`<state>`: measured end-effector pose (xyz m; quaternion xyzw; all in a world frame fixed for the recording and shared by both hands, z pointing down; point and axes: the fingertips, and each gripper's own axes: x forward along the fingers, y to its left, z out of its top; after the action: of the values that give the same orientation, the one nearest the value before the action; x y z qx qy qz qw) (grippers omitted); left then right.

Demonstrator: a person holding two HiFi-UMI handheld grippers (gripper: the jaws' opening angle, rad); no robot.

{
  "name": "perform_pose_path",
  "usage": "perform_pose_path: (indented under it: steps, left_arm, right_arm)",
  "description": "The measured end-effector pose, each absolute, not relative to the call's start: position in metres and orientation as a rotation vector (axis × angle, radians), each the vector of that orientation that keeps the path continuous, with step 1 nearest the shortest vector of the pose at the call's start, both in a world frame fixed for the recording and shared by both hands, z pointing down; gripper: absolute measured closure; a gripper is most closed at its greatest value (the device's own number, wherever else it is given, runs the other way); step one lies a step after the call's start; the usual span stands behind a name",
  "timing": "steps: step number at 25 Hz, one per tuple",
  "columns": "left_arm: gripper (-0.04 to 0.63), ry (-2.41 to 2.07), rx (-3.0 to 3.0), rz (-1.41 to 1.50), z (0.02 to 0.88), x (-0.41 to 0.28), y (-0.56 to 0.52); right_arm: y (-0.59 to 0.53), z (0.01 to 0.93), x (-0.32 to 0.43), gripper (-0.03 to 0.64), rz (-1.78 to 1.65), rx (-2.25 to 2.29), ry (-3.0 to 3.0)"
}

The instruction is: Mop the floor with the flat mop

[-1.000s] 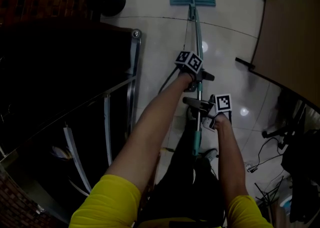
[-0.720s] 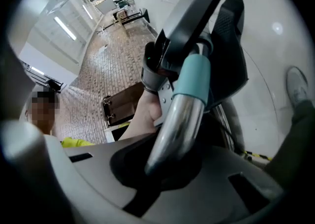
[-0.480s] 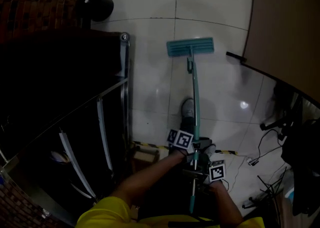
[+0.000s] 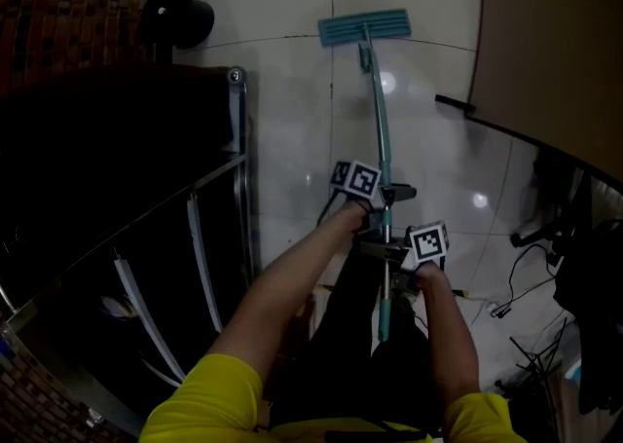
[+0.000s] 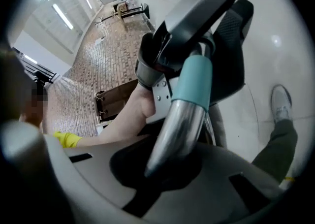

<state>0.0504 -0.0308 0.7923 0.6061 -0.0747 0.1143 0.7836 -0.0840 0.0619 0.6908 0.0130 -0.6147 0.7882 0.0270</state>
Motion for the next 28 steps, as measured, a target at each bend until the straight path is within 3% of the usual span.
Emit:
perform_pose_path:
  steps: [4, 9, 13, 18, 21, 28]
  left_arm:
    - [0.476, -0.162, 1.35, 0.169, 0.809, 0.053, -0.121]
    - [0.476, -0.151, 1.351, 0.196, 0.795, 0.07, -0.116]
    - [0.47, -0.11, 1.305, 0.127, 0.75, 0.094, -0.033]
    - [0.472, -0.103, 1.15, 0.117, 0.697, 0.136, 0.144]
    - [0.476, -0.124, 1.122, 0.165, 0.698, 0.15, 0.19]
    - [0.476, -0.195, 1.262, 0.248, 0.777, 0.136, 0.083]
  right_arm:
    - [-0.019, 0.72, -0.079, 0.606, 2.575, 0.099, -1.855]
    - [-0.02, 0.687, -0.07, 0.611, 2.654, 0.019, -1.86]
    - [0.057, 0.635, -0.043, 0.607, 2.746, -0.019, -1.803]
    - [0.223, 0.572, 0.001, 0.607, 2.769, -0.055, -1.546]
    - [0.265, 0.572, 0.017, 0.609, 2.683, -0.039, -1.524]
    - [0.174, 0.676, 0.007, 0.614, 2.474, 0.006, -1.702]
